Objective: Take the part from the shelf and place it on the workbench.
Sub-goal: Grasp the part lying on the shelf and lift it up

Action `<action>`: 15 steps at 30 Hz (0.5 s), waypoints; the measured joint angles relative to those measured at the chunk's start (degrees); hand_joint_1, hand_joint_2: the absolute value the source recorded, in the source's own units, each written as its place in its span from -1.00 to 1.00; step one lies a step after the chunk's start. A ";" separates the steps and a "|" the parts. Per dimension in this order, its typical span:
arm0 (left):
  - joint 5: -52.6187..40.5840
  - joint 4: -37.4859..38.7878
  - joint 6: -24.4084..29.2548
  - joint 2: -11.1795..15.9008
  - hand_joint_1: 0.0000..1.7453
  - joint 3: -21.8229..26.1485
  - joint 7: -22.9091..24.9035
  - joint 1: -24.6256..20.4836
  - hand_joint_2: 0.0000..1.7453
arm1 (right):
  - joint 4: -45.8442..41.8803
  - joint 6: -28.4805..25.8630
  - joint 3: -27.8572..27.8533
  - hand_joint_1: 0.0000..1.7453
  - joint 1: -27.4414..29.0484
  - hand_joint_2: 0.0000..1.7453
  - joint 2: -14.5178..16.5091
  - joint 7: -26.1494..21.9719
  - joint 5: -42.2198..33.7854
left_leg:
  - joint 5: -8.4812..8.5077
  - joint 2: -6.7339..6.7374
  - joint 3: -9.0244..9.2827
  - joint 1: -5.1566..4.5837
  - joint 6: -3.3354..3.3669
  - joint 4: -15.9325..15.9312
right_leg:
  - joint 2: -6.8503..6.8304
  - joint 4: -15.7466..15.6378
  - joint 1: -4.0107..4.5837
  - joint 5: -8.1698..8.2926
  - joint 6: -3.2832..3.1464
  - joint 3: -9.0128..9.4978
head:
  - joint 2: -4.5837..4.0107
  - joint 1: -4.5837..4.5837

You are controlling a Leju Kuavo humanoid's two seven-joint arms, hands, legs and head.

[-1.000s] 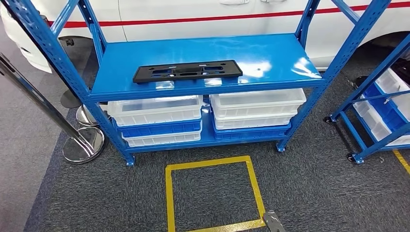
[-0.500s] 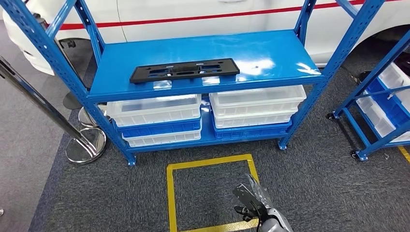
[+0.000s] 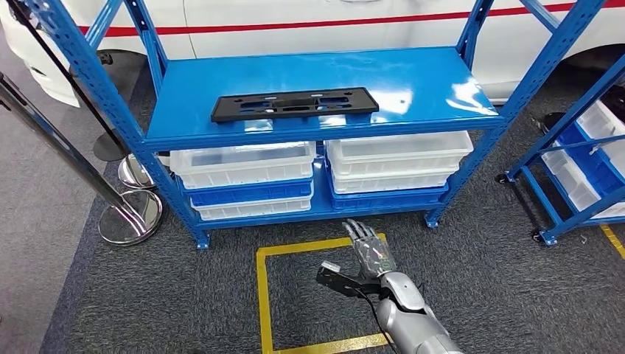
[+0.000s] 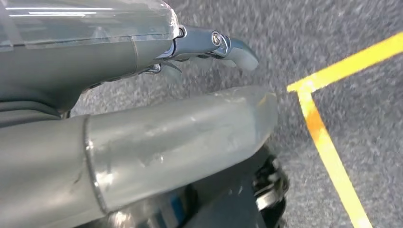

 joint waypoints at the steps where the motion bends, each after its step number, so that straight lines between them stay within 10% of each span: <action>1: -0.28 0.00 -0.02 -0.01 -1.00 0.01 -0.02 -0.22 -1.00 | -0.55 -0.44 1.19 -1.00 -0.37 1.00 -0.22 1.12 0.77 | 0.13 0.04 0.02 -0.02 0.34 -0.16 | -0.05 2.84 0.01 -1.61 0.01 -1.35 | 0.00 0.01; 5: -1.53 0.01 -0.14 -0.08 -1.00 0.06 -0.06 -0.92 -1.00 | -2.70 -2.09 6.41 -1.00 -1.41 1.00 -1.25 5.99 4.26 | 0.16 0.05 -0.11 -0.75 0.97 -0.09 | -0.09 13.54 0.53 -4.94 -0.46 -6.84 | 0.00 0.02; 9: -2.87 0.02 -0.36 -0.29 -1.00 0.08 -0.19 -1.51 -1.00 | -5.46 -4.13 11.59 -1.00 -2.88 1.00 -2.29 11.05 8.05 | 0.01 0.03 -0.04 -1.43 0.95 0.12 | -0.17 1.26 1.56 1.42 -2.34 -1.15 | 0.00 0.01; 15: -4.87 0.02 -0.57 -0.43 -1.00 0.08 -0.45 -2.42 -1.00 | -9.81 -7.04 16.62 -1.00 -3.92 1.00 -3.15 19.15 13.83 | -1.07 0.04 -0.80 -1.44 -0.67 1.43 | -0.13 -2.83 1.46 2.22 -3.27 0.53 | 0.00 -0.01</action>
